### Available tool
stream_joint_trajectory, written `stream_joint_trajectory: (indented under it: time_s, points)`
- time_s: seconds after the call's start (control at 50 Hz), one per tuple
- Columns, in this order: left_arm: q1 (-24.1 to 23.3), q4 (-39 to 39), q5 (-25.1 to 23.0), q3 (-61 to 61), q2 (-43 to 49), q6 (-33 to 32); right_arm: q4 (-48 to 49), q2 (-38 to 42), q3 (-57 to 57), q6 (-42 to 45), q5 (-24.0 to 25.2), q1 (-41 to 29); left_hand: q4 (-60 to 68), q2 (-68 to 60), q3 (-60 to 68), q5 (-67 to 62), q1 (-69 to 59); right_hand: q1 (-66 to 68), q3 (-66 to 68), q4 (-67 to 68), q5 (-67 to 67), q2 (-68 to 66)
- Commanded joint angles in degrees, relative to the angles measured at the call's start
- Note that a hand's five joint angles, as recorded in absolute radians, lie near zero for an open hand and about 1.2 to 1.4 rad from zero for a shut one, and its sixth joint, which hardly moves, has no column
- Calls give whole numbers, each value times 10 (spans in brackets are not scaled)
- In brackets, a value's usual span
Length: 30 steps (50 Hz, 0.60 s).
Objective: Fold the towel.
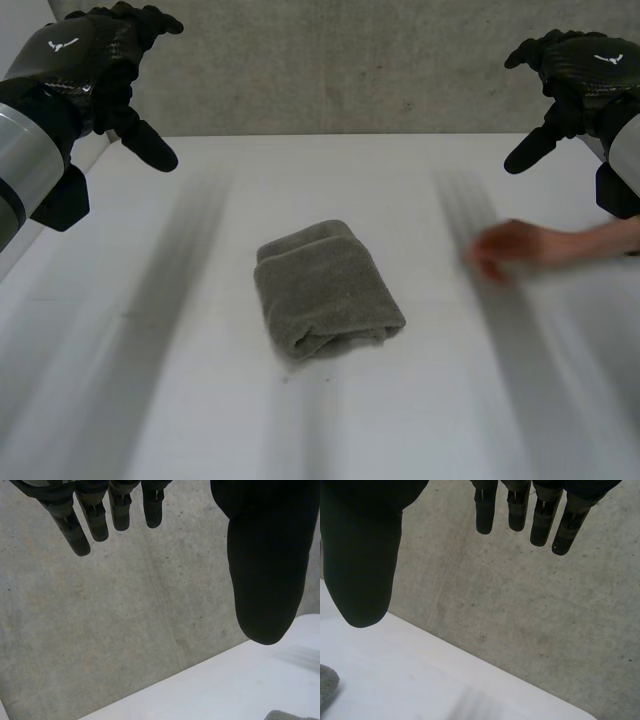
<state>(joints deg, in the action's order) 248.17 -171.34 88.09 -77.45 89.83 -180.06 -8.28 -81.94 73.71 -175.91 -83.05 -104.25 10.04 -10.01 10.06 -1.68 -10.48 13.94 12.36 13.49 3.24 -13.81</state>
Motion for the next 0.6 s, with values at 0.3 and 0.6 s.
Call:
stream_joint_trajectory:
  time_s: [0.3, 0.6]
  points:
    - [71, 5, -26, -31, -55, 2, -2, -45, 5, 3, -17, -18, 0, 0, 0, 16, 4, -39, -24, -35, -32, 38]
    - [60, 1, -49, 4, -47, 0, -2, -43, 7, 6, -15, -21, 0, 0, 0, 16, 4, -39, -24, -35, -32, 38]
